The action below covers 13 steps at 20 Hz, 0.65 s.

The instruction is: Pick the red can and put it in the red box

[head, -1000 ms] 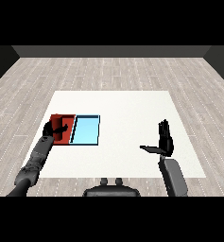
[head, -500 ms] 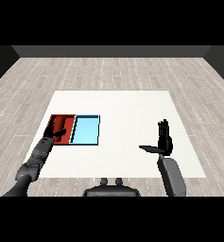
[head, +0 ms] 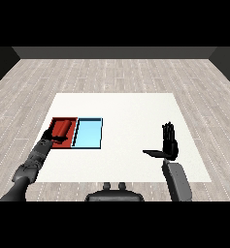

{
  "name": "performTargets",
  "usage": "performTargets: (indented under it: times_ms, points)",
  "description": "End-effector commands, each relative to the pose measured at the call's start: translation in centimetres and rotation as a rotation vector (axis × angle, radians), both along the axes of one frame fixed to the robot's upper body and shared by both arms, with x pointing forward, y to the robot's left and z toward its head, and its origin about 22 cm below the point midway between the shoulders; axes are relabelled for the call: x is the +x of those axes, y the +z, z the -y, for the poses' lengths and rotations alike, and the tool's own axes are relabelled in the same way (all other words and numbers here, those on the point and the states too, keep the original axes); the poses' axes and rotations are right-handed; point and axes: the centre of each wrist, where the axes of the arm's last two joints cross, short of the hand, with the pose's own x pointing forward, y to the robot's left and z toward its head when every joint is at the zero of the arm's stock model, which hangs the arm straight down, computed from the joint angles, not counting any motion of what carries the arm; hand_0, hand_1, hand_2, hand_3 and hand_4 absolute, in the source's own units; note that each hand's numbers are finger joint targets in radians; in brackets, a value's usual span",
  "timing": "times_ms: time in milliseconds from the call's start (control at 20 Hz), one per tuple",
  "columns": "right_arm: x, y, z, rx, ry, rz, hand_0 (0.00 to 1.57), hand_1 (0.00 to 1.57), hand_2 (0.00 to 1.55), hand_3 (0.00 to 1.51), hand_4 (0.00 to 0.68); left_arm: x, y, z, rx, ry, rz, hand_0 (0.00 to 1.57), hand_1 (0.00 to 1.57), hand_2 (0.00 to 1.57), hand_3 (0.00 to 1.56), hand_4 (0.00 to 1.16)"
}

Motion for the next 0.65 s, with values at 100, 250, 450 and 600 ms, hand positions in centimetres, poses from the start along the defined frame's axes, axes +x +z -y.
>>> performTargets:
  times_ms: [100,250,450,600]
  points:
    - [-0.6,0.0,-0.5,-0.011,0.012,0.016,0.00,0.00,0.00,0.00,0.000,0.5,1.1,-0.4,-0.076,0.067,0.318,0.00,0.00,0.00,0.00,0.00]
    - [-0.8,0.3,0.7,0.016,0.014,0.029,0.00,0.00,0.00,0.00,0.000,2.9,3.5,1.4,-0.212,0.049,0.635,0.00,0.00,0.00,0.00,0.00]
    - [-0.3,0.3,-0.6,0.011,0.051,0.020,0.00,0.00,0.00,0.00,0.000,3.2,3.2,4.0,-0.342,-0.130,0.972,0.00,0.00,0.00,0.00,0.00]
    - [-0.2,0.5,-0.7,0.017,0.061,0.033,0.00,0.00,0.00,0.00,0.000,3.1,3.3,5.6,-0.405,-0.247,1.086,0.00,0.00,0.00,0.00,0.00]
